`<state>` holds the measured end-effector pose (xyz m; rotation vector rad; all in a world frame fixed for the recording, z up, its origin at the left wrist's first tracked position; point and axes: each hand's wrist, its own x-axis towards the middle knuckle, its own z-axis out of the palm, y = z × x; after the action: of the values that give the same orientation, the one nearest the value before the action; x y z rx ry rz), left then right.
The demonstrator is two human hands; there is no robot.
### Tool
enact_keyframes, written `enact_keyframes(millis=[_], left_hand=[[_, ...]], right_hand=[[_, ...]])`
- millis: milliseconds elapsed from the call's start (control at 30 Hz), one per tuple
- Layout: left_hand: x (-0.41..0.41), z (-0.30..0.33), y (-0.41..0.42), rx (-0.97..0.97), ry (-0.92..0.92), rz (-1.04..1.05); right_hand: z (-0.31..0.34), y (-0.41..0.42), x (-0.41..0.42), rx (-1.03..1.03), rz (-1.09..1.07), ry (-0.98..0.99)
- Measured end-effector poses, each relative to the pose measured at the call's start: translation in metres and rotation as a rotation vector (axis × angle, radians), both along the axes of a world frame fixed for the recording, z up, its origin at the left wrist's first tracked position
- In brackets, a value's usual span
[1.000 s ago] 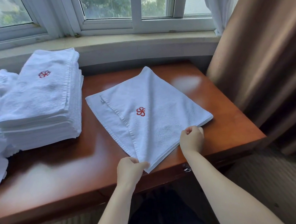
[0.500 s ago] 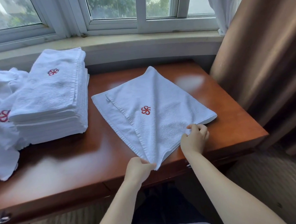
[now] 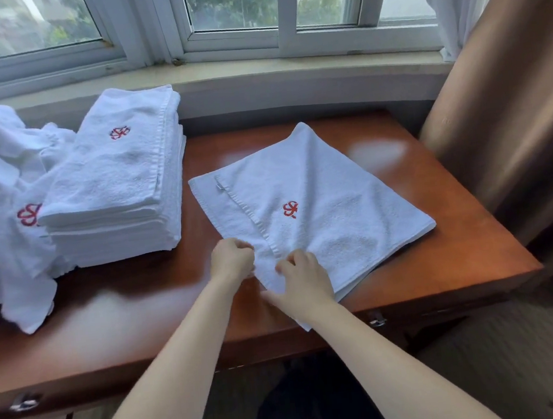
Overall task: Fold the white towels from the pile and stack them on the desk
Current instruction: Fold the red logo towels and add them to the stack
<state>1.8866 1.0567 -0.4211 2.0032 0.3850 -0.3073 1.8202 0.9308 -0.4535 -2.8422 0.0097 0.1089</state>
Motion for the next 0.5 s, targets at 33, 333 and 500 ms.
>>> enact_keyframes(millis=[33, 333, 500], left_hand=[[0.014, -0.002, -0.002, -0.07, -0.017, 0.034], [0.152, -0.002, -0.012, -0.221, -0.011, 0.179], [0.185, -0.003, -0.014, -0.201, -0.018, 0.097]], right_hand=[[-0.001, 0.003, -0.002, -0.032, -0.006, -0.021], [0.014, -0.004, -0.02, 0.082, 0.045, 0.008], [0.023, -0.007, -0.01, 0.137, 0.078, 0.078]])
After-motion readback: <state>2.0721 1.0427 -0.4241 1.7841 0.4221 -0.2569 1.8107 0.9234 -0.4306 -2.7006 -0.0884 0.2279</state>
